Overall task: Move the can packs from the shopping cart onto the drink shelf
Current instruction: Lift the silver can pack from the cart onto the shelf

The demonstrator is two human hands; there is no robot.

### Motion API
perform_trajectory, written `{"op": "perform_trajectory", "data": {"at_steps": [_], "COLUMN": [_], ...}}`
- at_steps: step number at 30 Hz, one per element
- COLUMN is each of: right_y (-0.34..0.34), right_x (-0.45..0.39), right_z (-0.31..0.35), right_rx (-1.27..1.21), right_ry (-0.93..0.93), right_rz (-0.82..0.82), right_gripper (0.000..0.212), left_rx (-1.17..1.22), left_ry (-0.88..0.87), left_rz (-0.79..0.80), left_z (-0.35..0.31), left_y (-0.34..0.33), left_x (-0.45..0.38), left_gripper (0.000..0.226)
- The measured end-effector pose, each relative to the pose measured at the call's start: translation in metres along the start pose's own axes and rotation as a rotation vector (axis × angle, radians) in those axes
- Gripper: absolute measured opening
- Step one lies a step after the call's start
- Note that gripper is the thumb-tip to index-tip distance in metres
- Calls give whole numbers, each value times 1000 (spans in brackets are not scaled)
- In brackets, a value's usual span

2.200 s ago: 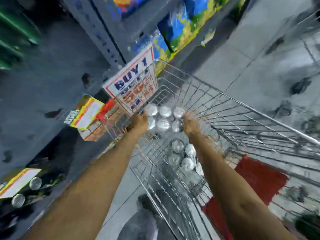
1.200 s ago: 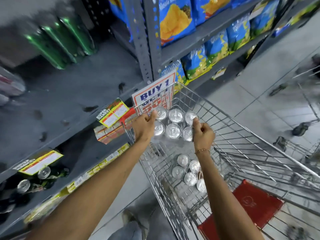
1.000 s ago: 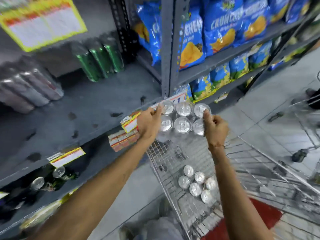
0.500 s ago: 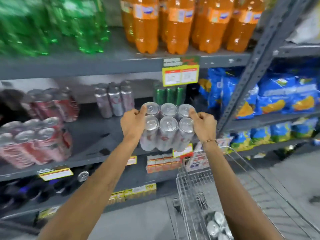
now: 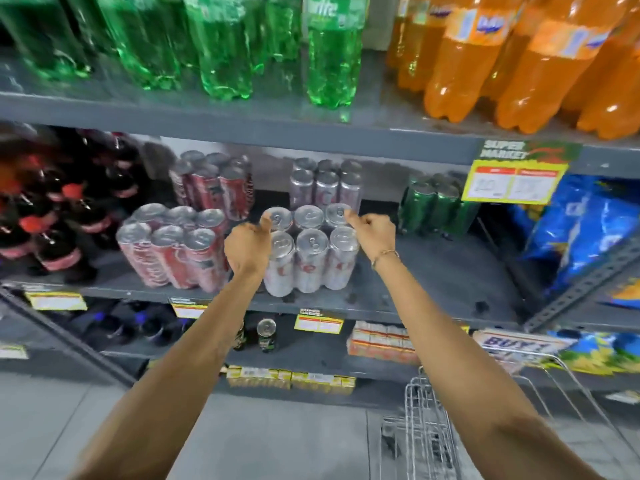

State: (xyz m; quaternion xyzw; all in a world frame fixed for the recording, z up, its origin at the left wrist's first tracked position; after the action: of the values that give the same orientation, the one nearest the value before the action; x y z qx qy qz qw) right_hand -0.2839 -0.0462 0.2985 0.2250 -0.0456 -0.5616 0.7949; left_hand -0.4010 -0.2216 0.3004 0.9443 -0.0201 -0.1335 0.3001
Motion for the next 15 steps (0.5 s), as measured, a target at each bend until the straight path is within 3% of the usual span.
{"op": "perform_trajectory", "data": {"at_steps": [15], "right_y": [-26], "right_x": [-17], "right_z": [-14], "right_rx": [52], "right_ry": [-53], "right_rz": [0], "right_gripper": [51], "left_rx": [-53], "left_ry": [57], "left_rz": [52], "left_z": [13], "left_y": [-20], "left_x": [-21], "left_gripper": [61]}}
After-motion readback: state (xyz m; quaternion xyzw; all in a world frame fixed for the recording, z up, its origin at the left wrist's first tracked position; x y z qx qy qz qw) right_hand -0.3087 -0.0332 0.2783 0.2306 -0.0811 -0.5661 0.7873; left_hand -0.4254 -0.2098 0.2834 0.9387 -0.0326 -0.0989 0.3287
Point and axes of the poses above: each hand's wrist, its own x-axis away from the middle knuckle, its own y-axis out of the back of the hand, z = x × y, the point moved 1 cm from there along -x, towards the middle knuckle, and after that the axes turned 9 degrees about -z, right-handed, at the moved point
